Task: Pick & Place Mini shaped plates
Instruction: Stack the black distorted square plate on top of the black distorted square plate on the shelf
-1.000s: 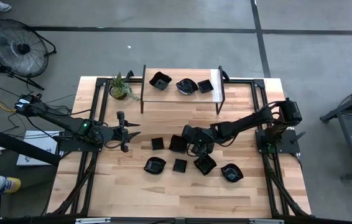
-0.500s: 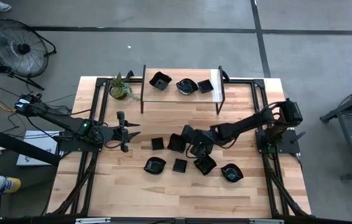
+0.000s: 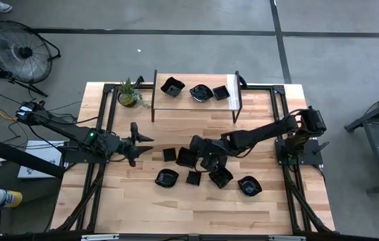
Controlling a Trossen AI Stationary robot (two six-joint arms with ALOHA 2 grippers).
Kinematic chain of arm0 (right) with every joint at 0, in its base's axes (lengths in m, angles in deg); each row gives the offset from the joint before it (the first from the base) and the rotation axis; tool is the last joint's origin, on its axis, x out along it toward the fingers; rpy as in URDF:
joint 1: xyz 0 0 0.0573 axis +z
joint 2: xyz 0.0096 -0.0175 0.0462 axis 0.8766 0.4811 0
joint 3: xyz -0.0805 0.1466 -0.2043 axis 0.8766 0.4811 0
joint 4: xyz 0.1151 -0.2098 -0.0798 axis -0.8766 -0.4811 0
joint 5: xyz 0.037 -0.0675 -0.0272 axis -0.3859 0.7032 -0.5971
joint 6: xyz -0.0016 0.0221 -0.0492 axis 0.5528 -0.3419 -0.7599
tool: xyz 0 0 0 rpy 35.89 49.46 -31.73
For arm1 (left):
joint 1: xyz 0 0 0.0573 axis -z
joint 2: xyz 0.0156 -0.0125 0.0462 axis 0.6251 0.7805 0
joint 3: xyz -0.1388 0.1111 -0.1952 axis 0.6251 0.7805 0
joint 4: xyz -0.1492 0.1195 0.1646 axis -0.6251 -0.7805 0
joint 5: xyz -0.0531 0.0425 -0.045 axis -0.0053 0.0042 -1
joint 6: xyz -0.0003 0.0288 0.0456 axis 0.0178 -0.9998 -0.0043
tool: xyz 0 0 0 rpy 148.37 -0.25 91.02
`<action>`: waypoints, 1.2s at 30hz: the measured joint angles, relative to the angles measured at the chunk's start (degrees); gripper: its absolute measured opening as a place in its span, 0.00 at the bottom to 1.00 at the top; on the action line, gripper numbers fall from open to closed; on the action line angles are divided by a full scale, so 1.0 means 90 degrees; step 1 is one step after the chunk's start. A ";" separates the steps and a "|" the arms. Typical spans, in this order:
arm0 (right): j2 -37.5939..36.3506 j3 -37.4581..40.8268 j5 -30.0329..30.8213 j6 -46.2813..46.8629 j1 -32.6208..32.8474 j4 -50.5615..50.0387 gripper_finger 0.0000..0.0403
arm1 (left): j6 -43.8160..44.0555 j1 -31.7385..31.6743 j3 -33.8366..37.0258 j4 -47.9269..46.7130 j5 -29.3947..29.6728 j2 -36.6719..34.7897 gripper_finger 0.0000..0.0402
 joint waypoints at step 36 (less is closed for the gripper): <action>0.0047 -0.1078 -0.1266 -0.0134 -0.0192 0.0025 0.00 | -0.5140 -0.0005 -0.0135 0.2592 -0.0902 0.2136 0.38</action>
